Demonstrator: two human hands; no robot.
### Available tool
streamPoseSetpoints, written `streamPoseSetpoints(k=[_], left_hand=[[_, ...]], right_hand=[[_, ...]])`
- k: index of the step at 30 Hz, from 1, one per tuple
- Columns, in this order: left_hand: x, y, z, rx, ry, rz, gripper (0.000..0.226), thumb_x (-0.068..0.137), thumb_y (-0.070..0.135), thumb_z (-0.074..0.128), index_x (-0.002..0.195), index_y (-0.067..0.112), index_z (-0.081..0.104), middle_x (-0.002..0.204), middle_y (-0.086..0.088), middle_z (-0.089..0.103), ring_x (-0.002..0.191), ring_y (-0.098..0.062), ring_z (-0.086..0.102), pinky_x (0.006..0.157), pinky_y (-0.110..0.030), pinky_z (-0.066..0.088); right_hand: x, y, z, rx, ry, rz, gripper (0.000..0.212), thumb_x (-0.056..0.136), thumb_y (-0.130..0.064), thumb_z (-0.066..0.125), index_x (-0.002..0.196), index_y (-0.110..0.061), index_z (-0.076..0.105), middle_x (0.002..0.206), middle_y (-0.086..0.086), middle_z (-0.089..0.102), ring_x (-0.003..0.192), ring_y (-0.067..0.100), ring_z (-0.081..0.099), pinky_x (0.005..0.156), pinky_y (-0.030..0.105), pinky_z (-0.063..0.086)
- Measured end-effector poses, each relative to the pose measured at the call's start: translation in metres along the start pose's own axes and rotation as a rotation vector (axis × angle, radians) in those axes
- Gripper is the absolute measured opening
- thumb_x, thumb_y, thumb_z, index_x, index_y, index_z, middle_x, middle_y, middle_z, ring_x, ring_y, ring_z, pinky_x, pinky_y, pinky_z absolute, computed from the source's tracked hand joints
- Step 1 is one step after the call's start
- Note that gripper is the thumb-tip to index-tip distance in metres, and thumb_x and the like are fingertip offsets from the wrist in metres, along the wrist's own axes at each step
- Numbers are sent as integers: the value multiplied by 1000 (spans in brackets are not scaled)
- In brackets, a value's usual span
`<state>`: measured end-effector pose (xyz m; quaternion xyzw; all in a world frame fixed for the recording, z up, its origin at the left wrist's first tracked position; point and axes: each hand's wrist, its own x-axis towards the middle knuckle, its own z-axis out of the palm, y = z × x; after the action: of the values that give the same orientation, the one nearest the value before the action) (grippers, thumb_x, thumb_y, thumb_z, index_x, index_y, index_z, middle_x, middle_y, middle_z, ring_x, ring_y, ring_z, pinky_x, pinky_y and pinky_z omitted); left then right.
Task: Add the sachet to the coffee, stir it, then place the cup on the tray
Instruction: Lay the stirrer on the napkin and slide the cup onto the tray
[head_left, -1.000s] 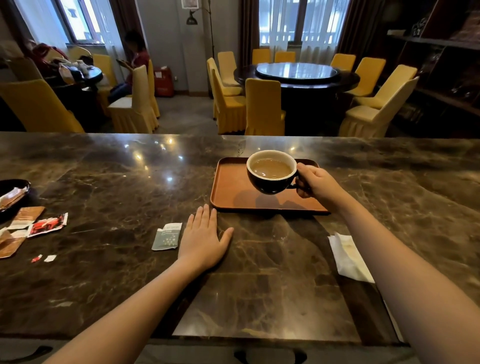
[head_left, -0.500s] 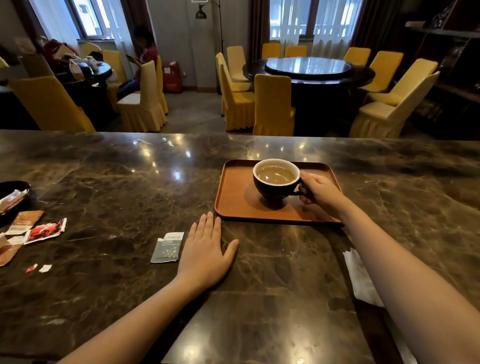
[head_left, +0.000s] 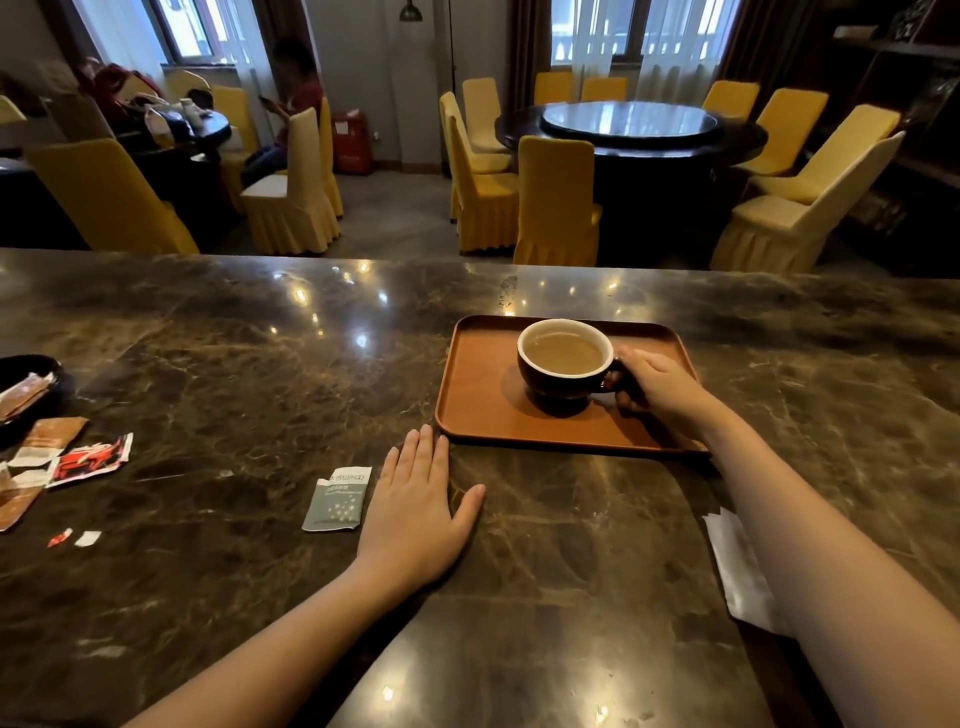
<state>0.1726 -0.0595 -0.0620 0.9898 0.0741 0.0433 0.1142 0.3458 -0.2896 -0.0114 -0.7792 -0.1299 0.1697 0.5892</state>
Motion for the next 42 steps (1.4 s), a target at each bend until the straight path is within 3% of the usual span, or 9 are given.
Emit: streamPoseSetpoints(k=[5,8,14,27,33,39,42], left_hand=[[0,0,-1,-2,-6,1,73,88,59,17,145,16,-1,157,-6,-5,144,-15,-8,115,-32,-7],[0,0,-1,4,-14,1,73,88,59,16,145,16,-1,157,-6,-5,144,-16,-8,116,-32,-7],[0,0,-1,11,-12,-2,74,88,59,17,145,16,0,157,-6,-4,144,-16,-8,115,-32,-6],[1,0,0,-2,-10,2,74,88,59,17,145,16,1,157,-6,-3,144,-16,-7,114,-32,-8],[1,-1,0,-18,-20,-4,74,88,60,17,145,16,1,157,-6,-4,144,-16,-8,116,-33,-6],[0,0,0,-27,-18,-10,74,88,60,17,145,16,2,157,-6,-3,144,-16,-7,116,-34,-5],[0,0,-2,-55,-8,-8,74,88,60,18,145,16,3,157,-6,-1,144,-16,-6,117,-34,-4]], right_hand=[[-4,-5,-12,-317,67,-95,22,93,-25,45,102,-9,58,89,-1,61,81,15,58,66,22,50],[-7,-4,-20,-402,109,-188,18,90,-18,52,104,-13,62,85,-6,63,79,10,61,58,12,49],[-4,1,-17,-368,179,-207,26,89,-12,53,113,-8,61,91,9,67,76,14,64,58,7,50],[-5,5,-3,-282,322,-242,27,89,-9,52,114,-4,60,82,2,64,66,14,59,58,9,51],[-5,3,-1,-244,319,-208,26,90,-9,51,113,-5,61,90,8,66,69,17,60,58,10,52],[-5,-6,-3,-216,281,-131,26,90,-7,50,113,-2,60,80,1,63,69,14,59,50,7,47],[-8,-12,-3,-245,276,-102,31,91,-10,49,120,-3,55,93,10,65,71,13,59,49,7,48]])
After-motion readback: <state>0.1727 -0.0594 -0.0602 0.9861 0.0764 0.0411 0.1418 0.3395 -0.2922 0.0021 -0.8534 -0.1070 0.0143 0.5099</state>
